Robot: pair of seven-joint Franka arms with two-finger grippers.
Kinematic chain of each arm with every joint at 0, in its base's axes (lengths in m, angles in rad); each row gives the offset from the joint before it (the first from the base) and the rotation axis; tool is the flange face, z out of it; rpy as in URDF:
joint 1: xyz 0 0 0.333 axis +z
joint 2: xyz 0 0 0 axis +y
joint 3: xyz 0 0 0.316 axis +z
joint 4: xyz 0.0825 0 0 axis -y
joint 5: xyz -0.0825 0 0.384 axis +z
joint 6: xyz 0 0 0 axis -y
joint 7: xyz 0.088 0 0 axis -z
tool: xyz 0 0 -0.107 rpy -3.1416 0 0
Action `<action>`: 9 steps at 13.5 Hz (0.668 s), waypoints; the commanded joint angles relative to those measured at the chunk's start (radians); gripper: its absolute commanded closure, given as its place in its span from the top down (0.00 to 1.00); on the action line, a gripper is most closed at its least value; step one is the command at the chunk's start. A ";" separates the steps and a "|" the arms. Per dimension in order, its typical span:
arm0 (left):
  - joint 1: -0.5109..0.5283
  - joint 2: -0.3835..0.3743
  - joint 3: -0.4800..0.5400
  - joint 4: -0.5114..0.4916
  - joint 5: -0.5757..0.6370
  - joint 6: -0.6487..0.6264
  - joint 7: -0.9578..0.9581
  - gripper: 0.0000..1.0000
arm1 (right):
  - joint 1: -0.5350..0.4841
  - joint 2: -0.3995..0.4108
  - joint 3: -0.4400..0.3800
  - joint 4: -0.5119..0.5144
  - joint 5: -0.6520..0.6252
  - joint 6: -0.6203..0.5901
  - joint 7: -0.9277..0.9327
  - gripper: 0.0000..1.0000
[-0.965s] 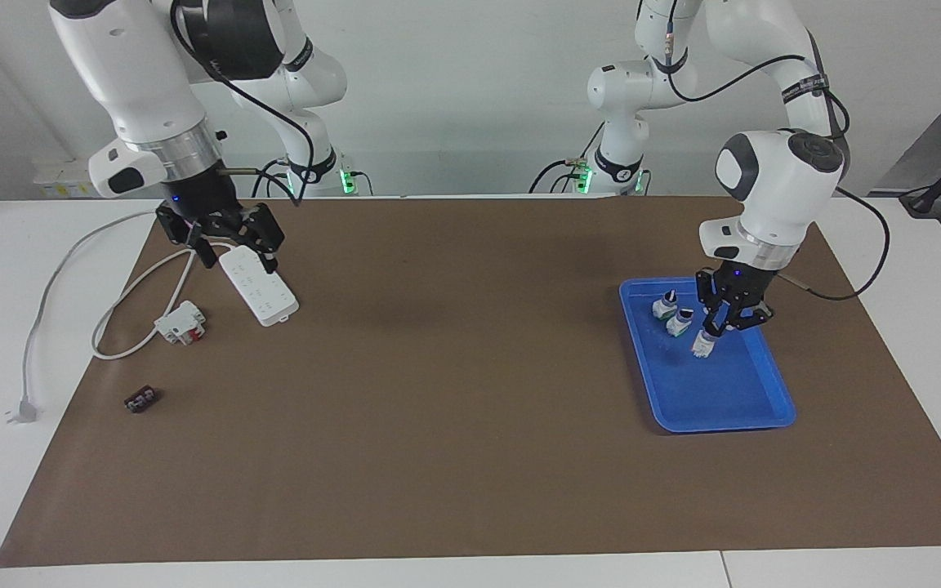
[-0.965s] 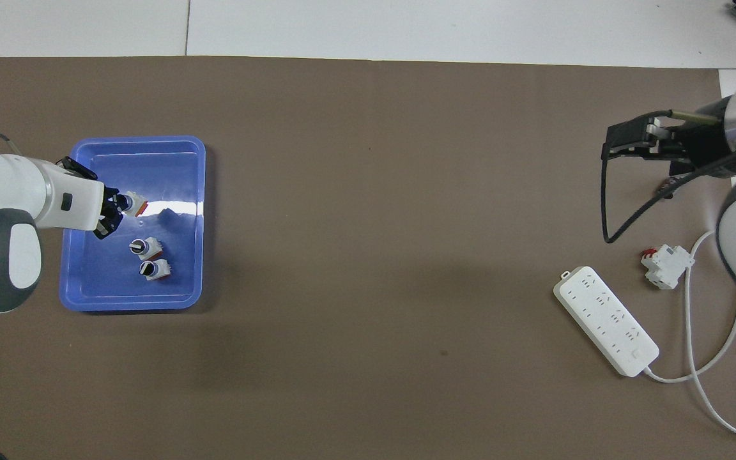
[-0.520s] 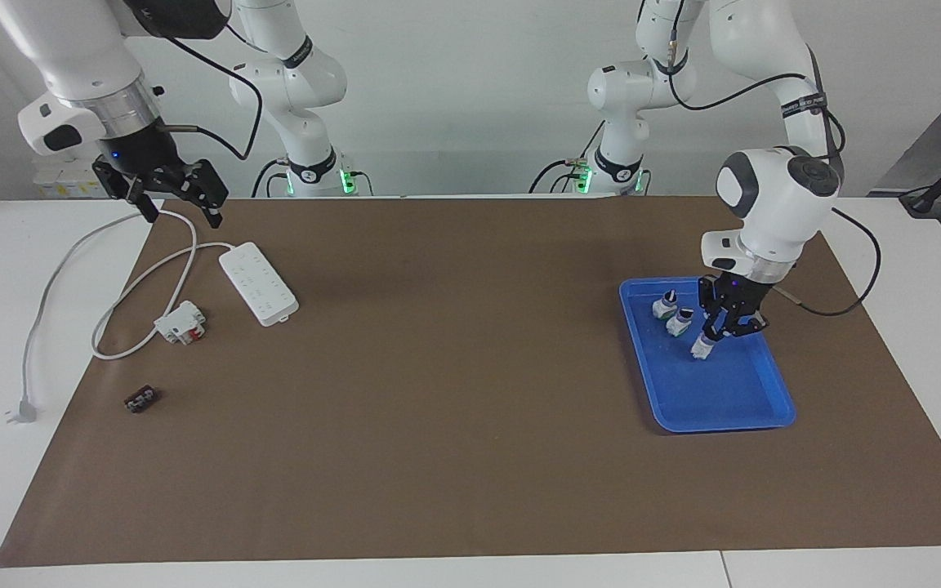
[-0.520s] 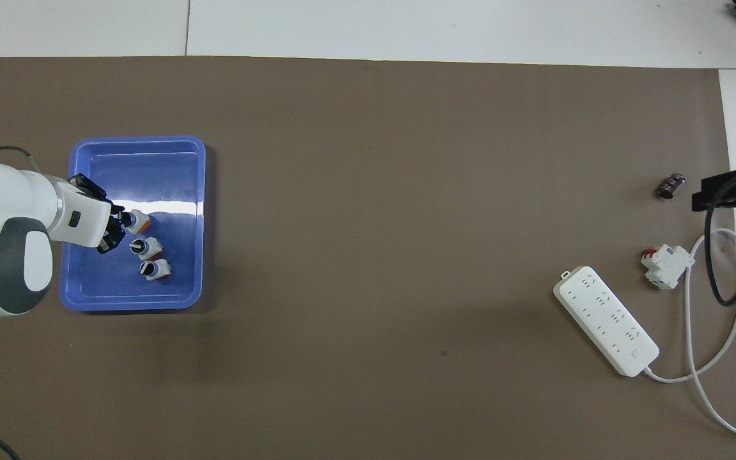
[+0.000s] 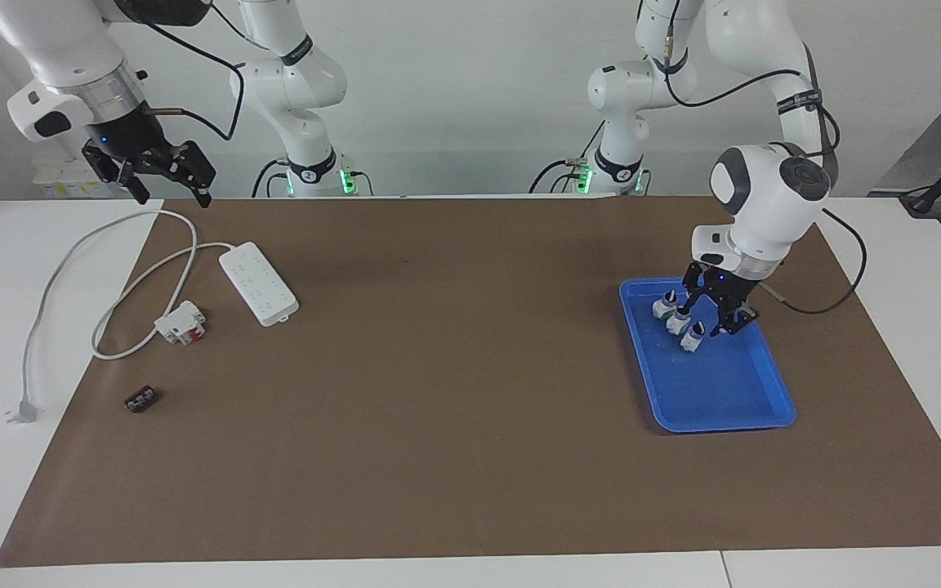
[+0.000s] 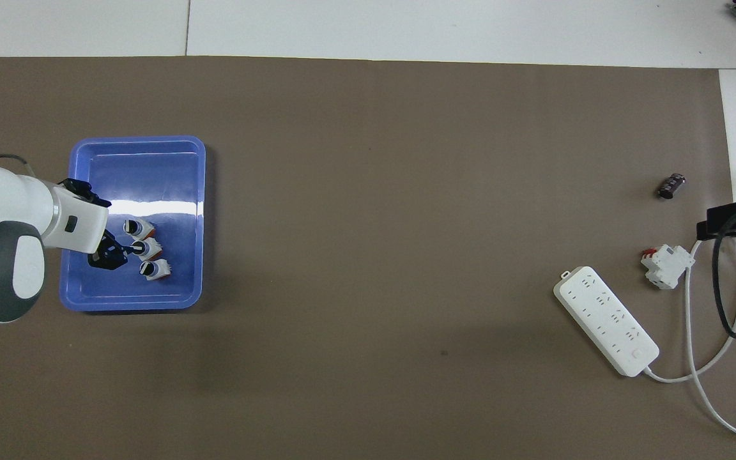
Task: Turn and place switch with both arms
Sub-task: 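Lower the switch into the blue tray with the left gripper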
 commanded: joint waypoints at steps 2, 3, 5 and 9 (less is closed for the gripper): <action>-0.012 -0.029 0.002 -0.014 0.016 -0.030 -0.430 0.99 | -0.011 -0.018 0.021 -0.023 -0.018 0.015 0.021 1.00; -0.015 -0.037 0.000 -0.014 0.016 -0.063 -0.523 0.99 | 0.001 -0.018 0.018 -0.023 -0.019 0.013 0.021 1.00; -0.024 -0.069 -0.003 -0.005 0.016 -0.114 -0.664 0.99 | 0.009 -0.020 0.012 -0.024 -0.019 0.013 0.022 1.00; -0.024 -0.175 -0.007 0.079 0.016 -0.246 -0.904 0.99 | 0.043 -0.026 -0.008 -0.027 -0.006 0.007 0.027 1.00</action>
